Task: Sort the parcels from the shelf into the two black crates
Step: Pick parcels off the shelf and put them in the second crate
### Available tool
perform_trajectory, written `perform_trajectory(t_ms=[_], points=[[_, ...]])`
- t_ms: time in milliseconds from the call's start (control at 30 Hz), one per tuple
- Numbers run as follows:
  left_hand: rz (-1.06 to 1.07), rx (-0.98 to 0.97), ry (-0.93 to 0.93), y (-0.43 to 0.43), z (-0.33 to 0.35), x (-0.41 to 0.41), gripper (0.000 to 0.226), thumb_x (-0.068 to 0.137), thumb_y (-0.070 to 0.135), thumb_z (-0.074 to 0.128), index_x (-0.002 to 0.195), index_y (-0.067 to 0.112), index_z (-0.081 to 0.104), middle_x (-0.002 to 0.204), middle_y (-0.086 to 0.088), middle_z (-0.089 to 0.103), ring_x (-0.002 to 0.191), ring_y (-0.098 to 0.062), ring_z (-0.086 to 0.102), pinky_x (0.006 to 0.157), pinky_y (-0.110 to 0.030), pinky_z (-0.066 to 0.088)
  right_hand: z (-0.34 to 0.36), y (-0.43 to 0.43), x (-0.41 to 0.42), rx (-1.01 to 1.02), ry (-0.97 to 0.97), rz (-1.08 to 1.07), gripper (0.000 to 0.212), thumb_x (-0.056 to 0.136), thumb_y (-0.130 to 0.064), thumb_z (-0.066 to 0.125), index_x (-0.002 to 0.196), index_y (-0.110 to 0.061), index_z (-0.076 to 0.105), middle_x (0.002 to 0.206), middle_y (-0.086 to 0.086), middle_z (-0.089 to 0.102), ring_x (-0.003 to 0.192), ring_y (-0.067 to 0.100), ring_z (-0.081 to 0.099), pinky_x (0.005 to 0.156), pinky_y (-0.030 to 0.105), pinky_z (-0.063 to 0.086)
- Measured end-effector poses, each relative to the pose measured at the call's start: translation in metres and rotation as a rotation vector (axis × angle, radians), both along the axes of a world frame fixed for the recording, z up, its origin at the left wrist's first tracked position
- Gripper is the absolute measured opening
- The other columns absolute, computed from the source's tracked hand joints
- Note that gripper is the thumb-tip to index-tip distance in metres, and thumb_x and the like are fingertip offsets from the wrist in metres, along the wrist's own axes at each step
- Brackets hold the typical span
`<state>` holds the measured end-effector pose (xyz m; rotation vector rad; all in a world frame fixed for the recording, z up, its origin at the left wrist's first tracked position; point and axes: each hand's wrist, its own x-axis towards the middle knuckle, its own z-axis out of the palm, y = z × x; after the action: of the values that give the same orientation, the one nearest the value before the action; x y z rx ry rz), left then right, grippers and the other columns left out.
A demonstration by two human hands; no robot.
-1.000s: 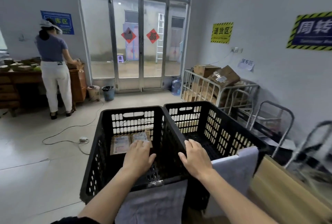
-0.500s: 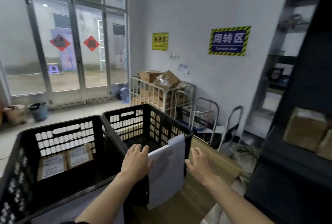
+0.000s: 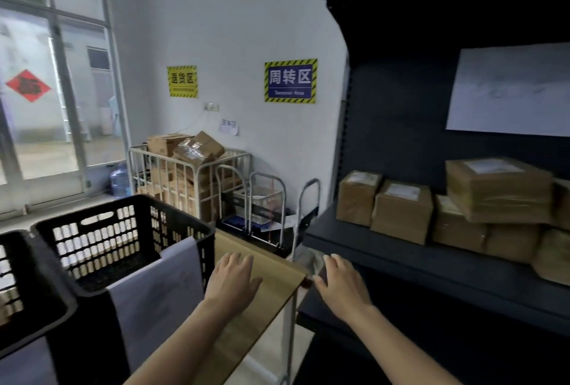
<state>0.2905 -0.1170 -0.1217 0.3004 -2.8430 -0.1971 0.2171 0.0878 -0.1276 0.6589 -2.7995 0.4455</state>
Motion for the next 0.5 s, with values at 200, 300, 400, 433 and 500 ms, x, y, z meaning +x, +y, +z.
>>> perform_trajectory(t_ms=[200, 300, 400, 433, 500], points=[[-0.080, 0.006, 0.022, 0.083, 0.005, -0.029, 0.051, 0.092, 0.044, 0.044, 0.136, 0.018, 0.037, 0.140, -0.006, 0.041, 0.134, -0.024, 0.031, 0.110, -0.033, 0.027, 0.007, 0.081, -0.006, -0.039, -0.015, -0.028, 0.056, 0.097, -0.041, 0.037, 0.144, -0.013, 0.026, 0.149, 0.004, 0.030, 0.138, 0.020, 0.026, 0.111, 0.032, 0.027], [-0.123, -0.016, 0.038, 0.118, 0.011, -0.045, 0.049, 0.093, 0.042, 0.043, 0.136, 0.017, 0.038, 0.138, -0.005, 0.042, 0.134, -0.024, 0.030, 0.109, -0.032, 0.026, 0.013, 0.117, -0.011, -0.057, -0.007, -0.055, 0.056, 0.097, -0.041, 0.036, 0.144, -0.013, 0.024, 0.150, 0.004, 0.028, 0.138, 0.019, 0.025, 0.111, 0.031, 0.027], [-0.164, -0.024, 0.029, 0.146, 0.017, -0.060, 0.049, 0.094, 0.041, 0.042, 0.136, 0.017, 0.036, 0.138, -0.005, 0.041, 0.134, -0.024, 0.029, 0.109, -0.033, 0.027, 0.020, 0.149, -0.018, -0.071, -0.003, -0.105, 0.056, 0.097, -0.041, 0.036, 0.144, -0.013, 0.025, 0.149, 0.003, 0.029, 0.138, 0.019, 0.026, 0.110, 0.031, 0.027], [-0.174, -0.026, 0.029, 0.153, 0.019, -0.065, 0.048, 0.094, 0.041, 0.042, 0.135, 0.017, 0.037, 0.138, -0.006, 0.041, 0.134, -0.025, 0.029, 0.109, -0.033, 0.027, 0.022, 0.158, -0.020, -0.074, -0.002, -0.120, 0.056, 0.097, -0.041, 0.036, 0.144, -0.012, 0.025, 0.149, 0.003, 0.030, 0.137, 0.019, 0.027, 0.110, 0.031, 0.028], [-0.189, -0.014, 0.028, 0.165, 0.020, -0.075, 0.045, 0.094, 0.040, 0.042, 0.132, 0.016, 0.040, 0.137, -0.007, 0.042, 0.134, -0.025, 0.030, 0.109, -0.034, 0.028, 0.025, 0.174, -0.025, -0.076, 0.007, -0.148, 0.055, 0.097, -0.041, 0.037, 0.142, -0.012, 0.027, 0.147, 0.004, 0.033, 0.135, 0.020, 0.030, 0.108, 0.030, 0.029]])
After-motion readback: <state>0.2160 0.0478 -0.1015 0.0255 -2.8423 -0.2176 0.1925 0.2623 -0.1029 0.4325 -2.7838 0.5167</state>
